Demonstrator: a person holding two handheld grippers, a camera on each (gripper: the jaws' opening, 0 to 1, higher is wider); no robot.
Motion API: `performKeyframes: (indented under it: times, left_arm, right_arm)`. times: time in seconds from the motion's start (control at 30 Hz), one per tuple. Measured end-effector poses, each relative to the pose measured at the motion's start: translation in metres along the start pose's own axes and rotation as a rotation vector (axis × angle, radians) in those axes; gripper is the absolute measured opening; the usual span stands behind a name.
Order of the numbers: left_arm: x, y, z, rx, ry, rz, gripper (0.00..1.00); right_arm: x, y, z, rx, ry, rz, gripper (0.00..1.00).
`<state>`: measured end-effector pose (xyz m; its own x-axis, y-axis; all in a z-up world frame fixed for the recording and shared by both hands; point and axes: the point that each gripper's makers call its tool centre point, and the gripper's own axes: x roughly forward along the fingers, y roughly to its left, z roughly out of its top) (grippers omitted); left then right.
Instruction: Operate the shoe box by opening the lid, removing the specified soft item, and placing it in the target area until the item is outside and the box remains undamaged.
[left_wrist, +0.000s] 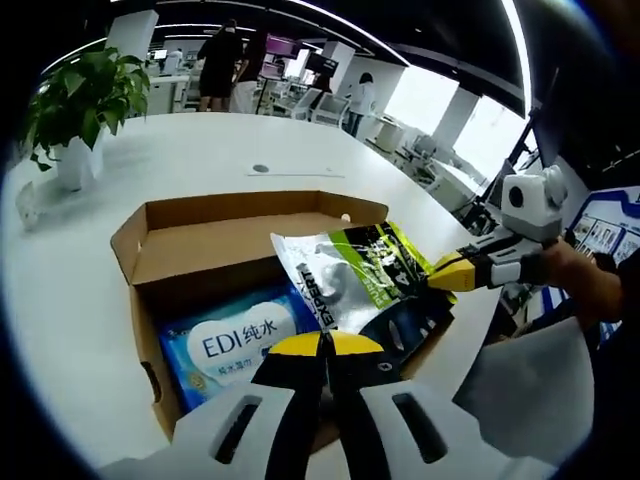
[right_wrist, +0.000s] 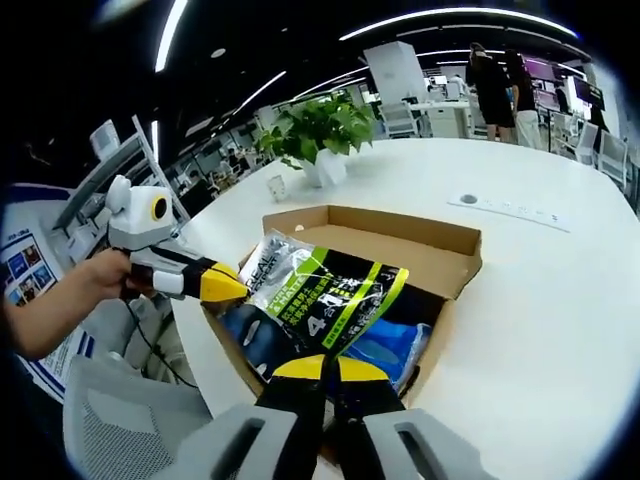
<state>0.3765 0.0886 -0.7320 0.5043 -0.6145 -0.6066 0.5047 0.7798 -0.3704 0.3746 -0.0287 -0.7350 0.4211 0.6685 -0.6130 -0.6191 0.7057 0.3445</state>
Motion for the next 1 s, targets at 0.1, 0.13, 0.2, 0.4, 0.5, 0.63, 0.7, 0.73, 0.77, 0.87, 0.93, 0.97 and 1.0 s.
performKeyframes:
  times: [0.1,0.13,0.2,0.4,0.5,0.63,0.7,0.73,0.77,0.87,0.93,0.97,1.0]
  left_arm:
    - [0.003,-0.007,0.003,-0.002,-0.001,-0.013,0.0]
    - [0.004,-0.01,0.005,0.001,-0.002,-0.017,0.0]
    - [0.006,-0.014,0.007,0.003,-0.002,-0.023,0.0]
    - [0.014,-0.026,0.012,0.012,0.002,-0.045,0.0]
    - [0.019,-0.032,0.013,0.012,0.008,-0.057,0.0]
    - [0.028,-0.042,0.016,0.024,0.017,-0.075,0.0]
    - [0.033,-0.047,0.017,0.028,0.019,-0.084,0.0]
    - [0.036,-0.049,0.018,0.033,0.02,-0.089,0.0]
    - [0.038,-0.052,0.018,0.035,0.021,-0.092,0.0]
    - [0.045,-0.059,0.02,0.036,0.028,-0.105,0.0]
    - [0.049,-0.063,0.02,0.041,0.031,-0.113,0.0]
    - [0.051,-0.065,0.021,0.042,0.032,-0.117,0.0]
    - [0.053,-0.067,0.021,0.041,0.033,-0.12,0.0]
  right_arm:
    - [-0.007,-0.005,0.001,0.011,-0.007,-0.01,0.0]
    - [-0.009,-0.006,0.001,0.013,-0.009,-0.013,0.0]
    - [-0.013,-0.009,0.001,0.02,-0.011,-0.022,0.0]
    - [-0.024,-0.022,-0.002,0.052,-0.02,-0.046,0.0]
    - [-0.03,-0.028,-0.004,0.065,-0.023,-0.059,0.0]
    - [-0.038,-0.038,-0.008,0.079,-0.022,-0.078,0.0]
    - [-0.043,-0.042,-0.009,0.085,-0.022,-0.088,0.0]
    - [-0.045,-0.044,-0.01,0.087,-0.023,-0.092,0.0]
    - [-0.047,-0.046,-0.011,0.091,-0.022,-0.096,0.0]
    - [-0.052,-0.053,-0.013,0.098,-0.02,-0.109,0.0]
    - [-0.055,-0.059,-0.015,0.103,-0.017,-0.119,0.0]
    - [-0.058,-0.061,-0.015,0.106,-0.016,-0.123,0.0]
    - [-0.059,-0.063,-0.016,0.107,-0.016,-0.126,0.0]
